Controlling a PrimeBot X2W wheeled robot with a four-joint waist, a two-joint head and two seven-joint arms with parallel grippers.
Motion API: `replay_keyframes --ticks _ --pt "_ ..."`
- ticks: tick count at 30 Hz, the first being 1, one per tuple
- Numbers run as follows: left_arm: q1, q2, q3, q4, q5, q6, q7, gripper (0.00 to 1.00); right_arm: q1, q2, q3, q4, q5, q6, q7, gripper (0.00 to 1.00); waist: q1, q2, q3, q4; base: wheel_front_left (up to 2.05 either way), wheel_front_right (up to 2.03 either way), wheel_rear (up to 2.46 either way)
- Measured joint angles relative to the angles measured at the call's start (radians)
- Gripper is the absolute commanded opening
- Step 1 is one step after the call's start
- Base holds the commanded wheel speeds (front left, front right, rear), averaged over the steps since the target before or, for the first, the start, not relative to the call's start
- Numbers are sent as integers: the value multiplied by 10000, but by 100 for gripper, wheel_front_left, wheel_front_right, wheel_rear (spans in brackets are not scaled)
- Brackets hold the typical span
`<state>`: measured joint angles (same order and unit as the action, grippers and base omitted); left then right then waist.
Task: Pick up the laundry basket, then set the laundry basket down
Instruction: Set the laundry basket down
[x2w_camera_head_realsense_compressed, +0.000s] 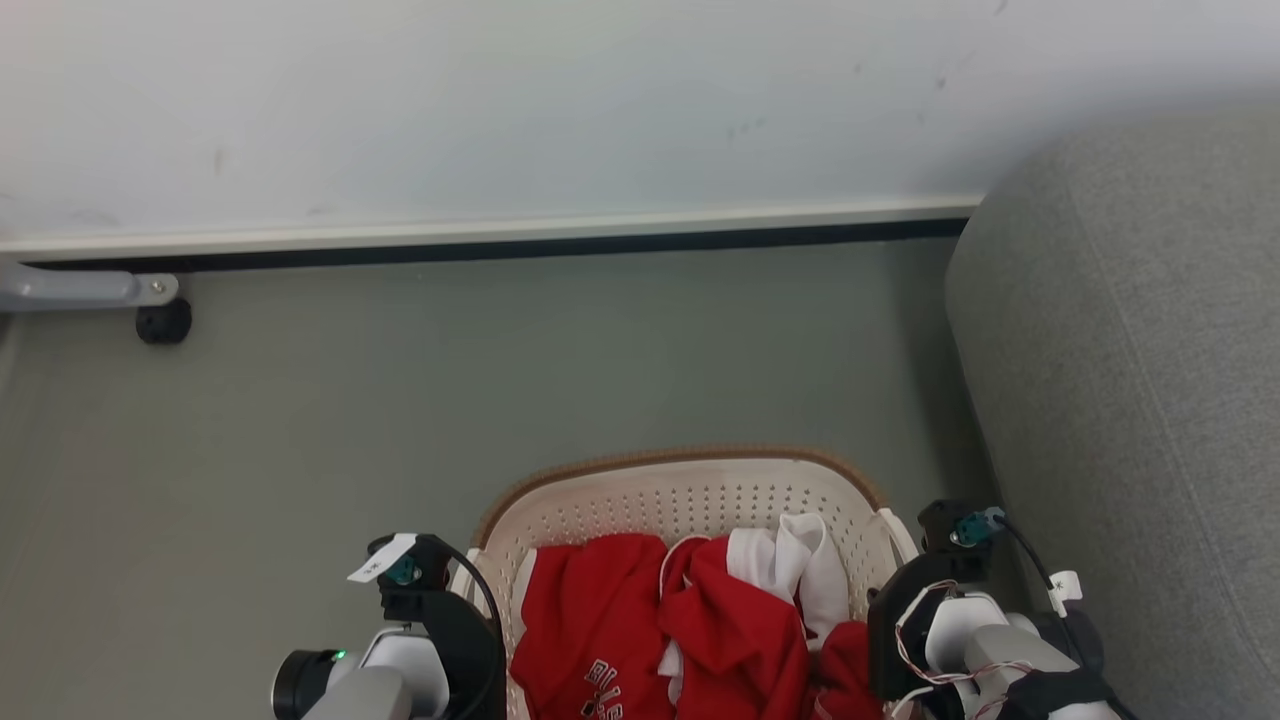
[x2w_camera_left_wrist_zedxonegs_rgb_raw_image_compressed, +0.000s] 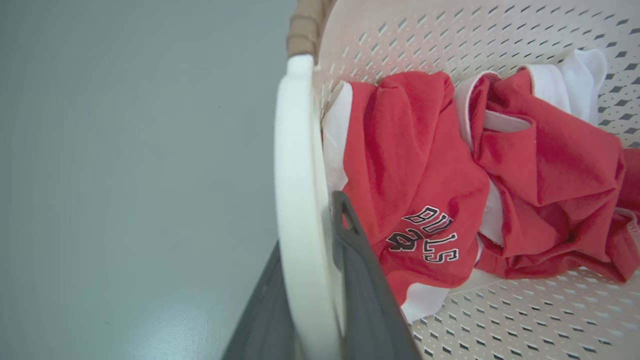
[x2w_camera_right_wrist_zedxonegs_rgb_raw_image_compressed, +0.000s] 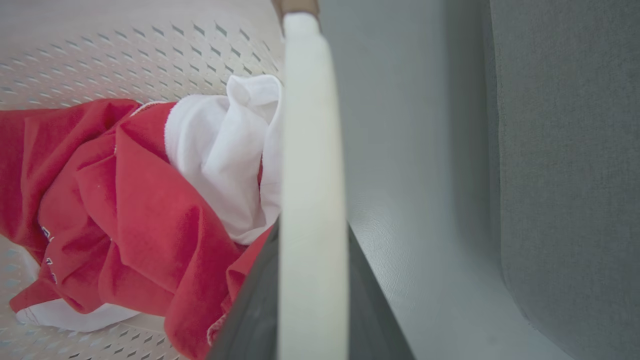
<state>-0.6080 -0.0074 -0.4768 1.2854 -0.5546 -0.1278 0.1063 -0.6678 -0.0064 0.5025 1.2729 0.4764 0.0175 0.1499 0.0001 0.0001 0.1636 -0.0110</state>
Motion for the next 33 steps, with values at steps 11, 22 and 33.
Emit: replay_keyframes --ticks 11,22,33 --pt "-626 6 -102 -134 96 130 -378 0 -527 -127 -15 -33 0 0 -374 0 0 0 959 -18 0 0 0" --pt "-1285 38 -119 -282 125 232 -719 0 -1162 -238 -21 -165 0 0 -800 0 1 1 1982 10 0 0 0" --pt "-2045 48 -173 -405 288 393 -1126 0 -1786 -387 -81 -307 0 0 -1302 0 0 0 3152 28 0 0 0"
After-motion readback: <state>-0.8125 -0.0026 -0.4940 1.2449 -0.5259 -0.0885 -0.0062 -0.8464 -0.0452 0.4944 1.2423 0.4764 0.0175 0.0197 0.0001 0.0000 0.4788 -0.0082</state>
